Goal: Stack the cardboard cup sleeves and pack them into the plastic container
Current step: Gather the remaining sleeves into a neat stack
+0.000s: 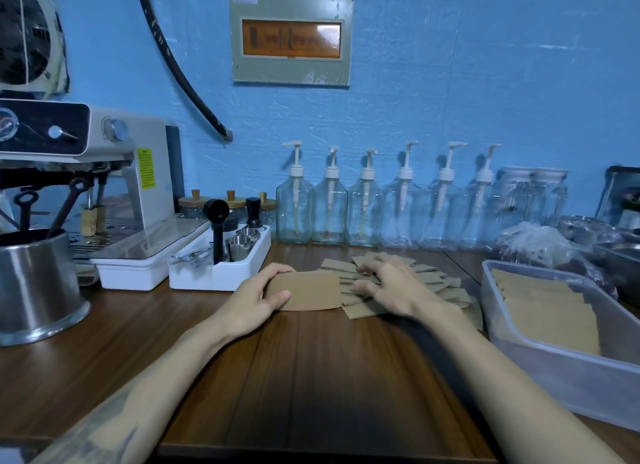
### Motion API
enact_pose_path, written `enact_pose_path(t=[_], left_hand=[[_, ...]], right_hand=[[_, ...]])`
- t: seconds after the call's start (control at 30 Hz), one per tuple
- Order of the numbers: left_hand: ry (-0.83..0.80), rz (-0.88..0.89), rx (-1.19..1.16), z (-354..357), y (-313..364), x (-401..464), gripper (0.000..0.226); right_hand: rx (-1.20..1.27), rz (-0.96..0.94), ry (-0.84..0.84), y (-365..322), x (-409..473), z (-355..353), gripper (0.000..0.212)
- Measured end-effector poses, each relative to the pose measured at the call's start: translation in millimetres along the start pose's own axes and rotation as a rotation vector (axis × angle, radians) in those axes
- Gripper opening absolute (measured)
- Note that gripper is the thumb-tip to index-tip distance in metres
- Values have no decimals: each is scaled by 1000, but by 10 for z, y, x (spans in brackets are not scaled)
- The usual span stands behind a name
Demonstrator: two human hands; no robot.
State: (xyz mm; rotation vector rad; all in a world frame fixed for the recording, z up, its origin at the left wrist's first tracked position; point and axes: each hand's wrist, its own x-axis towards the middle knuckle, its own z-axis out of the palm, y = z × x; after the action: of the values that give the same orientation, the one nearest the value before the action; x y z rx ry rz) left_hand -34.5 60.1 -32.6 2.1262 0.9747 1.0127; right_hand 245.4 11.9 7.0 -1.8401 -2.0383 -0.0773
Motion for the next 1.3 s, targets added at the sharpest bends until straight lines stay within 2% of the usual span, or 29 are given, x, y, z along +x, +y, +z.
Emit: enact_pose_path(t=[0.2, 0.37, 0.53, 0.67, 0.87, 1.0, 1.13, 1.3], left_hand=[[65, -20, 6, -48, -106, 21, 36], [107, -43, 28, -76, -159, 59, 36], [96, -58, 16, -80, -178, 82, 34], [84, -59, -16, -77, -183, 95, 35], [45, -29, -66, -73, -136, 67, 33], [52, -34, -70, -76, -117, 58, 33], [55, -33, -47, -78, -114, 49, 34], [62, -34, -20, -77, -119, 56, 35]], right_hand=[[-118, 23, -126, -100, 589, 48, 36], [-163, 16, -199, -104, 876, 320, 39], [-120, 72, -250, 32, 974, 397, 51], [-9, 63, -187, 79, 997, 379, 55], [280, 63, -109, 39, 914, 338, 67], [314, 46, -52, 23, 789, 280, 71], [392, 75, -58, 13, 661, 231, 68], [550, 145, 136, 19, 546, 53, 55]])
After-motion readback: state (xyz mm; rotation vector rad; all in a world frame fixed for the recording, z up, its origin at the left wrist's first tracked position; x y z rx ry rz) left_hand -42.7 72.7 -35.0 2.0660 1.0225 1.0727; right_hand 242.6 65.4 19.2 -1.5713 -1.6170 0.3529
